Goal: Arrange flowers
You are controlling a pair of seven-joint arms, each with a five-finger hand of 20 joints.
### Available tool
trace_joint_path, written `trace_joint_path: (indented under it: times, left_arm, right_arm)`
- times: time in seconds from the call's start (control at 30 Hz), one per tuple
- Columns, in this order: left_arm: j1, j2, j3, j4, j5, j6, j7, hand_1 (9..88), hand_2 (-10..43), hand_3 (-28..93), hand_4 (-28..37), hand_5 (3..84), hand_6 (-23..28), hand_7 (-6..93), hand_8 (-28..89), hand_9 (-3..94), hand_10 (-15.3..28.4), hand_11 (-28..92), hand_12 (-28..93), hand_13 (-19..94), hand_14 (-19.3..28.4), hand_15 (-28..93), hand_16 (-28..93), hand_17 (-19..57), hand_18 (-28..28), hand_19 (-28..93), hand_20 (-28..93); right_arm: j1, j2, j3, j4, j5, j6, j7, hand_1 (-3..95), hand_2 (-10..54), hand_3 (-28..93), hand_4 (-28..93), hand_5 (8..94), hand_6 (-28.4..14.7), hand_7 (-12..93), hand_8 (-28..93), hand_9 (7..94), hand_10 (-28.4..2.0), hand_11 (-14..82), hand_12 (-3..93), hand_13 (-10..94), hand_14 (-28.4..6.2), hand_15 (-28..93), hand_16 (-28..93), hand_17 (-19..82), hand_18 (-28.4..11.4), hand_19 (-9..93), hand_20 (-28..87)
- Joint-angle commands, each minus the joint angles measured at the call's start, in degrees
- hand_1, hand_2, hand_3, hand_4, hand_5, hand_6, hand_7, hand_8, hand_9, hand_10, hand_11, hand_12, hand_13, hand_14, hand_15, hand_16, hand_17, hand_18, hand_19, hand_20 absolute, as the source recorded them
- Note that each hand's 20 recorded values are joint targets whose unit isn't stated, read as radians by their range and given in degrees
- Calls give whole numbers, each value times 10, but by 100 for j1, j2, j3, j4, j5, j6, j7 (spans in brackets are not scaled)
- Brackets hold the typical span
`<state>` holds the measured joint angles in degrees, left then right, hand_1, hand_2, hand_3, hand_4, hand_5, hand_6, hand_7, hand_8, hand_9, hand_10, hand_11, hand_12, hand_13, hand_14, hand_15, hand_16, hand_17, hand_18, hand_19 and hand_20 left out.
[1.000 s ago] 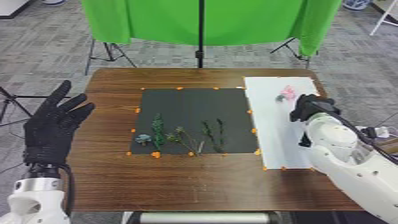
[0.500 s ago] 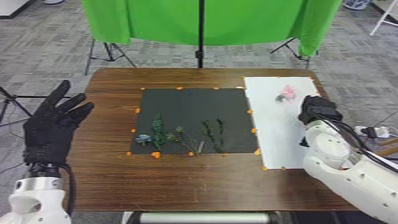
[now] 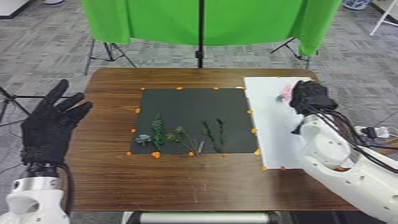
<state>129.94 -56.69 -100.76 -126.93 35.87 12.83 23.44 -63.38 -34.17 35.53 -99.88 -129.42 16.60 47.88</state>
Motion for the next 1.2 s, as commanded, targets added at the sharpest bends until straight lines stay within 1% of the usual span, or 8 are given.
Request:
trace_joint_path:
  times: [0.03,0.17,0.3,0.37,0.43,0.47,0.57,1.2]
  left_arm:
    - [99,40,-93,-85,42,62,-159,225,58,783,-282,333,64,134,-101,334,190,241,127,261,270,514,-63,-78,284,525,194]
    - [-72,205,-116,-86,86,24,-253,226,59,782,-282,334,65,134,-101,334,190,241,127,260,270,515,-63,-78,284,525,194]
    - [-363,352,-56,-80,60,36,-158,226,58,783,-282,333,65,135,-101,334,190,242,127,261,272,516,-63,-78,284,525,194]
    - [-723,376,13,6,145,-110,-370,226,58,783,-282,334,65,135,-101,334,190,242,127,261,271,516,-63,-78,284,525,194]
    - [-1048,436,146,99,166,-177,-426,227,59,783,-281,334,64,135,-101,334,190,242,127,262,271,516,-63,-78,284,525,194]
    - [-1160,388,191,126,193,-196,-506,227,59,783,-280,334,65,135,-102,334,190,242,127,261,271,517,-63,-78,284,525,194]
    - [-1480,439,369,224,201,-278,-501,227,58,783,-280,334,64,135,-102,335,191,242,127,262,271,516,-63,-77,284,526,195]
    - [-1717,362,566,365,183,-451,-527,229,57,784,-277,336,66,133,-101,335,190,241,127,262,270,515,-63,-76,284,527,199]
  right_arm:
    - [722,-2734,-49,294,-497,-644,-1534,604,-95,727,-283,860,24,283,-8,937,-37,132,347,809,-4,591,309,376,-217,932,534]
    - [677,-4125,122,1016,-1116,-1042,-2561,598,-95,730,-283,855,26,286,-5,937,-35,130,348,805,-6,594,311,368,-215,932,537]
    - [803,-4917,-3,1642,-1266,-1198,-2878,593,-95,733,-283,846,27,294,-5,934,-33,127,356,798,-7,602,311,359,-214,932,539]
    - [1203,-4909,-510,1907,-1015,-1028,-2644,592,-95,734,-283,843,27,298,-7,934,-33,125,358,791,-9,608,312,356,-216,932,543]
    - [1768,-4829,-1230,2143,-633,-802,-2344,591,-95,735,-283,840,28,302,-11,933,-33,124,360,786,-10,614,311,353,-217,932,549]
    - [1844,-4858,-1386,2232,-637,-839,-2266,590,-95,736,-283,839,29,304,-12,932,-33,124,359,784,-10,616,310,350,-218,932,552]
    - [2409,-4752,-2262,2210,48,-511,-1637,590,-95,734,-283,838,29,306,-14,933,-34,122,356,778,-13,624,309,346,-219,932,561]
    - [2716,-4765,-2955,2355,202,-343,-1145,596,-95,697,-283,828,38,298,-17,930,-32,112,347,759,-17,650,292,333,-216,932,571]
